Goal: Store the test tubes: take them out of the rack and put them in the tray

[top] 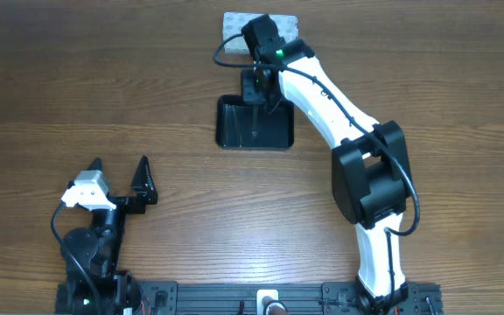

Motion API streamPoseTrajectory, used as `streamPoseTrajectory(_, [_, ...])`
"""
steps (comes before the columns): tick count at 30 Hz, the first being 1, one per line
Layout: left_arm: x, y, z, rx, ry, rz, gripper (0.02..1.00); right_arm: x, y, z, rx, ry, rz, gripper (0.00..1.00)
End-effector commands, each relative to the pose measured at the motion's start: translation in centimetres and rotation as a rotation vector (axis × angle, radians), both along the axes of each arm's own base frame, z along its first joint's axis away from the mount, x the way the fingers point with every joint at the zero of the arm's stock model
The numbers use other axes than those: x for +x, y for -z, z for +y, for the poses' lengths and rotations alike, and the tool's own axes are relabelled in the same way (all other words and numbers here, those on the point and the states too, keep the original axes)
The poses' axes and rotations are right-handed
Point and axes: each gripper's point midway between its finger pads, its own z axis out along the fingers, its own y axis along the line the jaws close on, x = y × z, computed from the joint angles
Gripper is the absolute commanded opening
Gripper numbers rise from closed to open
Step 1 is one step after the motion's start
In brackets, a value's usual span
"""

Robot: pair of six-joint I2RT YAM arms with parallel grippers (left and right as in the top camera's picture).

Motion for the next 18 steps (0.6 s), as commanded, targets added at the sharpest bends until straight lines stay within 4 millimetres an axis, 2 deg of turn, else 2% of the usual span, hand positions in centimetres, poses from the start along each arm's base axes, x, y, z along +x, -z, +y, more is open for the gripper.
streamPoseTrajectory(1, [0.0, 0.1, -0.1, -0.012, 0.008, 0.002, 0.998, -1.2, 1.4, 1.0, -0.005, -0.01, 0.039, 0.084])
streamPoseTrajectory(11, [0.0, 0.1, -0.1, -0.012, 0.008, 0.002, 1.0, -2.8, 3.2, 0.7, -0.028, -0.005, 0.089, 0.134])
streamPoseTrajectory(18, [0.0, 0.1, -0.1, -0.012, 0.008, 0.002, 1.0, -2.5, 3.2, 0.8, -0.021, -0.006, 0.074, 0.36])
